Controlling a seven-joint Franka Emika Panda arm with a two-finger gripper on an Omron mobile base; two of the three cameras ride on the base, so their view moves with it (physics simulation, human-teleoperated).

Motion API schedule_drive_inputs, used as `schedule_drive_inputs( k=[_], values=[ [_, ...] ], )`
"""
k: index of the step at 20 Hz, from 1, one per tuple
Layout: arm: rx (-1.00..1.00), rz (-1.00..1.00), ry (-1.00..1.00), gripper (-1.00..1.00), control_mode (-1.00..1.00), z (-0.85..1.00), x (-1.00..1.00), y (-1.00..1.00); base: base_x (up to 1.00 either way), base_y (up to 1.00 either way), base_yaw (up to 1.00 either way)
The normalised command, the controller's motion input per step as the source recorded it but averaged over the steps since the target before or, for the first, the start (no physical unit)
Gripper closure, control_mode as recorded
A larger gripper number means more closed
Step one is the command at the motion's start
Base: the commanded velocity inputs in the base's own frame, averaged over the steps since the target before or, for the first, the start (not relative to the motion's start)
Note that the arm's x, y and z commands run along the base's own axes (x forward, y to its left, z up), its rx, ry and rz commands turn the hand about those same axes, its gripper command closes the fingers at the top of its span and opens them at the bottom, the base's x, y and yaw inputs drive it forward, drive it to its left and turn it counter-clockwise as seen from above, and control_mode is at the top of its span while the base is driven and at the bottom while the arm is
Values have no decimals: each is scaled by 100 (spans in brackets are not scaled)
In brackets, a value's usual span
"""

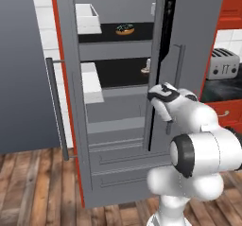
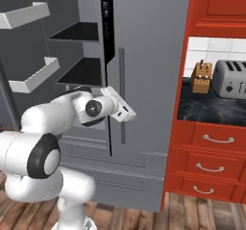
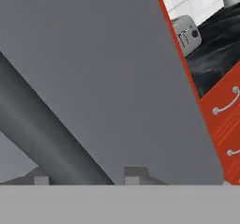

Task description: Take the donut and cupcake from the fridge and place them on the empty tray on the dining counter.

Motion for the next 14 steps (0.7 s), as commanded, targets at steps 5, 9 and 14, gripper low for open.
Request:
schedule_drive_inputs(
  k=[5, 9, 14],
  values=[
    [46, -13, 21, 100, -100, 72, -100, -100, 0, 0, 0],
    [45, -9, 12, 100, -100, 83, -100, -100, 0, 0, 0],
    [39, -7, 9, 100, -100, 67, -100, -68, 0, 0, 0]
  ],
)
